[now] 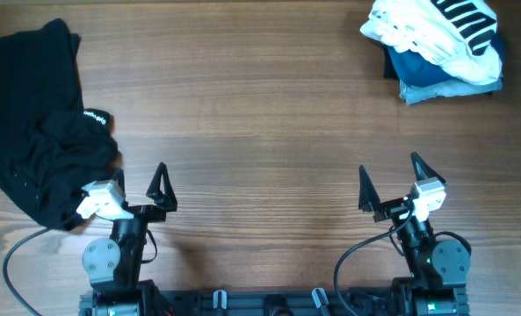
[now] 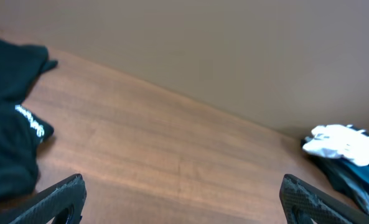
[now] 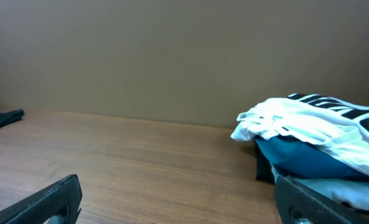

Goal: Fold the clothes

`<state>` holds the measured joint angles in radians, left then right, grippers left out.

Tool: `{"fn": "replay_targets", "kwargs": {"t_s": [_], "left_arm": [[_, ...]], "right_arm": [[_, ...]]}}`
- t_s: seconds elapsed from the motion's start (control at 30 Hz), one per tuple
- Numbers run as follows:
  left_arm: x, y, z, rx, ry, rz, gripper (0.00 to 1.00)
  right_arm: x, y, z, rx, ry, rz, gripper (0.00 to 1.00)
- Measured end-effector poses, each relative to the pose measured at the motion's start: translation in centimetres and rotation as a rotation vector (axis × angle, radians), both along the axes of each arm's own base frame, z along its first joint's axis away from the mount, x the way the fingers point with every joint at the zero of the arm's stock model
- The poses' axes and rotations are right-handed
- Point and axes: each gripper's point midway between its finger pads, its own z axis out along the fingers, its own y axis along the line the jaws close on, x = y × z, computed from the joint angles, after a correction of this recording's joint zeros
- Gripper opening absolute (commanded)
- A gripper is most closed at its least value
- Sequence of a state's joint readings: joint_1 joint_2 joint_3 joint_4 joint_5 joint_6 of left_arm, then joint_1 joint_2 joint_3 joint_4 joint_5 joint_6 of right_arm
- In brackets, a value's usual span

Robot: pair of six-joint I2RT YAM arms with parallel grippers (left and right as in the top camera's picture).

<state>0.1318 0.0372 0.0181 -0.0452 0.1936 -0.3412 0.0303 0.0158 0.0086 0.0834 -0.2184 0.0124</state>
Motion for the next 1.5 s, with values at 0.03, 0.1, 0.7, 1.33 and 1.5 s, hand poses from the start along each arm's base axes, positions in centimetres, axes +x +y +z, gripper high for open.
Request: {"fn": "replay_targets", "kwargs": {"t_s": [0.03, 0.1, 0.7, 1.33, 1.5], "left_arm": [[0.1, 0.0, -0.3, -0.003, 0.020, -0.003, 1.00], [0.3, -0.1, -0.5, -0.008, 0.057, -0.006, 1.00], [9.0, 0.8, 6.3, 0.014, 0.740, -0.082, 1.00], [18.7, 10.6, -5.5, 0.120, 0.878, 0.222, 0.91], [20.1, 12.9, -9.5, 0.179, 0.903, 0.245, 0.85]], "right_arm": [[0.0, 0.1, 0.1, -0.001, 0.002, 0.006, 1.00], [0.0, 0.2, 0.4, -0.001, 0.003, 0.010, 1.00], [9.1, 1.7, 3.5, -0.006, 0.607, 0.083, 1.00], [13.8, 8.3, -3.7, 0.269, 0.950, 0.468, 0.95], [13.8, 8.3, -3.7, 0.268, 0.951, 0.468, 0.94]]}}
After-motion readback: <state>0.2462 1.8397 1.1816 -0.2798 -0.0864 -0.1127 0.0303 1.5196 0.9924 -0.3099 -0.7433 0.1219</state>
